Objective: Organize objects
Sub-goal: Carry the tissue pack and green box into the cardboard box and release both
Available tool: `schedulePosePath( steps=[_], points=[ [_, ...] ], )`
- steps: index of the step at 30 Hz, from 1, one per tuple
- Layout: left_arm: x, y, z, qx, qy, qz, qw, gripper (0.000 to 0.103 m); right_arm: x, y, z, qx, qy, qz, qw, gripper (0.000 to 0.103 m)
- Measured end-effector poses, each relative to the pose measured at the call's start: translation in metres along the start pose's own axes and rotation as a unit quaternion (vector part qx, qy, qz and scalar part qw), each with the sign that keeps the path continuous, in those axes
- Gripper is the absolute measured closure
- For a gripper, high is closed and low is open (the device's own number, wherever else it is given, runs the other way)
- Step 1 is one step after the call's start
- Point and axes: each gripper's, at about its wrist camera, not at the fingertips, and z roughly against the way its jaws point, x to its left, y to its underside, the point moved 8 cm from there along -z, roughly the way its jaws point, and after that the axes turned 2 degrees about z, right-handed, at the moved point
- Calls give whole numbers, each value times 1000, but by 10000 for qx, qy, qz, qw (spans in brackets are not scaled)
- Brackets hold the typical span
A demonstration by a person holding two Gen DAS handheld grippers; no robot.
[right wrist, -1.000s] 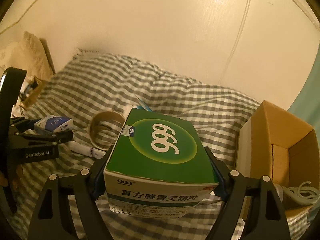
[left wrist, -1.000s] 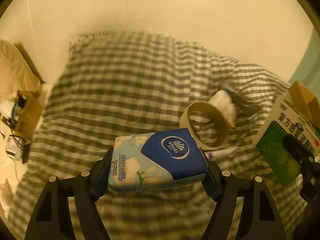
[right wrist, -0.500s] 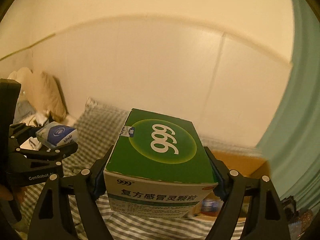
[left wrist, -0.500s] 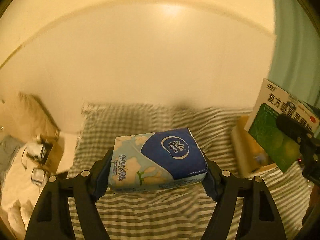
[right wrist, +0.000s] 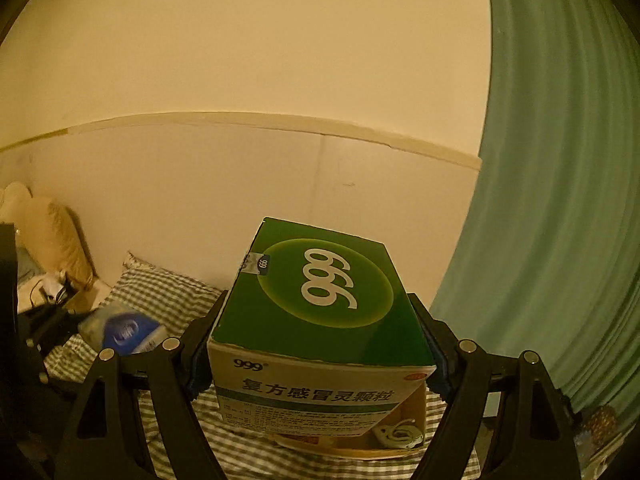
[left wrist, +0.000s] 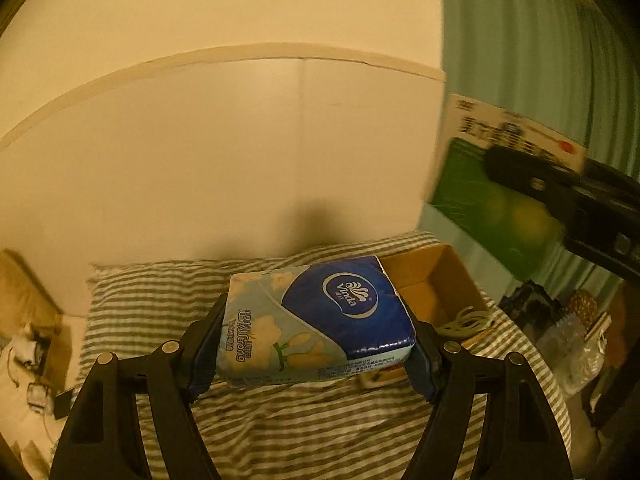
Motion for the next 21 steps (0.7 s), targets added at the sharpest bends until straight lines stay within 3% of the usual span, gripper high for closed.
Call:
schedulePosePath(
  steps=[4, 11, 21],
  points=[
    [-32, 5, -37, 196, 132, -164, 9996, 25, -28, 16, -34, 259, 47, -265, 9993, 22],
    [-70, 34, -104, 703, 341, -335, 9964, 25, -77, 79, -100, 948, 281, -601, 9933, 22],
    [-93, 64, -158, 1068, 529, -414, 9920, 25, -101, 139, -168, 1479, 265, -903, 9845, 22]
  ],
)
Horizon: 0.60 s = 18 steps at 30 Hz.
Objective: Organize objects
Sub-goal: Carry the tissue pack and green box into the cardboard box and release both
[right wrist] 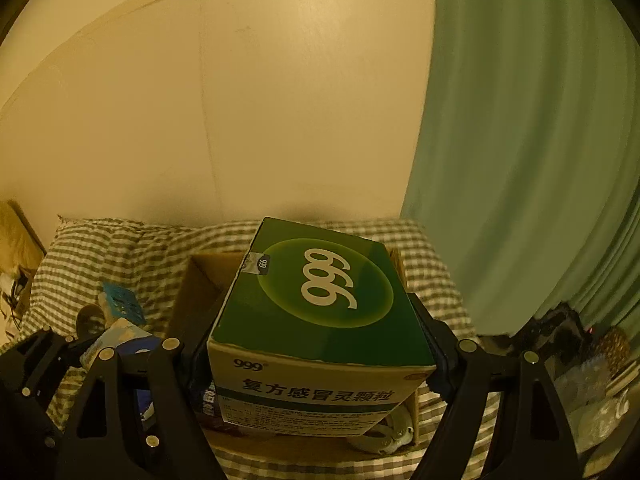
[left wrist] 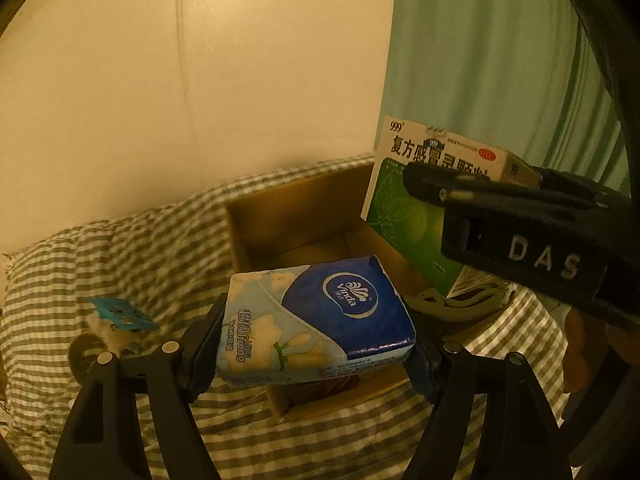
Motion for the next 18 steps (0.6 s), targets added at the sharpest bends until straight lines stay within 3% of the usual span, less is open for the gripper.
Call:
schedulePosePath(
  steps=[5, 7, 9, 18],
  points=[
    [-9, 2, -14, 80, 117, 49, 9999, 23, -12, -1, -8, -87, -189, -261, 9994, 18],
    [-9, 4, -13, 95, 129, 86, 9998, 12, -13, -2, -3, -177, -152, -250, 9994, 7],
    [-7, 3, -6, 10, 37, 76, 10000, 2, -13, -6, 2, -319, -56, -300, 9990, 4],
    [21, -11, 67, -364, -263, 130, 9989, 0, -11, -9, 60, -352, 10, -275, 9990, 2]
  ],
)
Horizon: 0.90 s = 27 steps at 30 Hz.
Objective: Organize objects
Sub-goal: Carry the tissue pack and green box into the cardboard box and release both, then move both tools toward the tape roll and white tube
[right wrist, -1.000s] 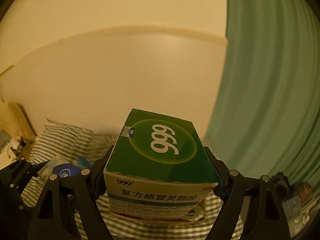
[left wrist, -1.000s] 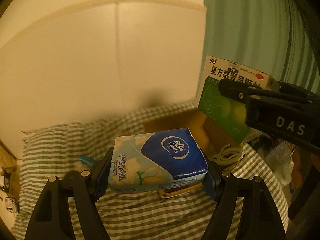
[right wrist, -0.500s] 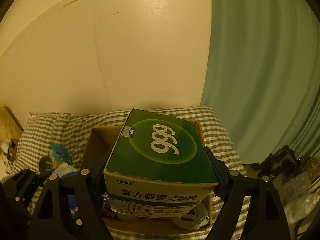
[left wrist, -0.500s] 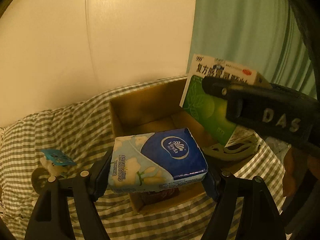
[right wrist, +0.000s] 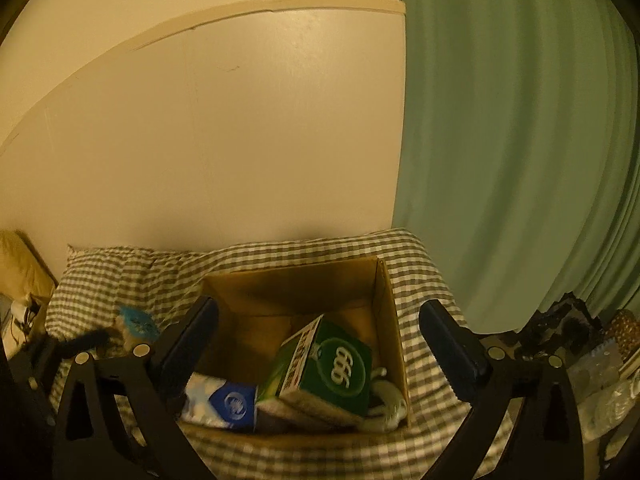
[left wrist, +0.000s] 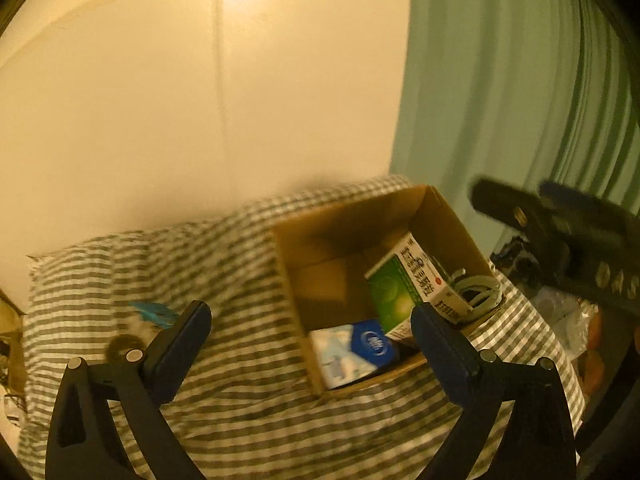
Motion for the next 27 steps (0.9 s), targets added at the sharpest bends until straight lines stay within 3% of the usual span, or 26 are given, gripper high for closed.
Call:
schedulePosePath(
  steps=[5, 16, 21, 27],
  points=[
    [43, -8, 53, -332, -184, 273, 9989, 0, 26, 2, 45, 52, -33, 178, 9998, 2],
    [133, -10, 165, -977, -613, 778, 9903, 0, 127, -17, 165, -548, -168, 839, 9948, 2],
    [185, 4, 190, -1060, -867, 941, 9861, 0, 177, -21, 180, -610, -363, 1017, 9923, 2],
    [246, 29, 195, -974, -1171, 1142, 9817, 0, 233, -17, 168, -720, -659, 942, 9908, 2]
  ],
)
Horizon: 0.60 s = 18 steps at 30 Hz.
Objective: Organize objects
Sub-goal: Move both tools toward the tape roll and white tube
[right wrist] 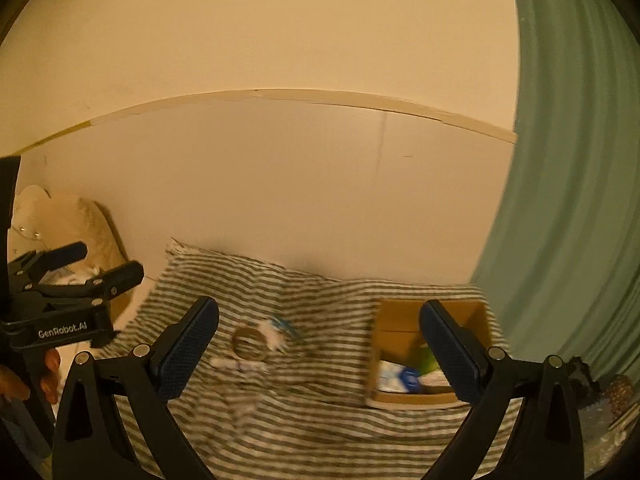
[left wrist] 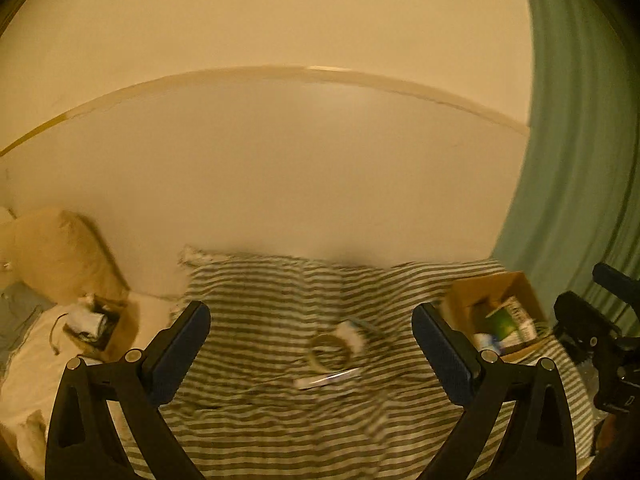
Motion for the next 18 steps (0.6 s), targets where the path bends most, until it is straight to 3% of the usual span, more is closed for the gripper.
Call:
schedulePosePath(
  steps=[3, 8, 18],
  points=[
    [29, 11, -16, 113, -221, 91, 9997, 0, 27, 4, -22, 85, -192, 30, 9998, 2],
    [56, 45, -63, 500, -277, 248, 9981, 0, 57, 27, -72, 422, -353, 159, 9984, 2],
    [70, 124, -166, 1330, -513, 215, 9896, 0, 72, 119, -185, 1415, -429, 356, 9884, 2]
  ],
)
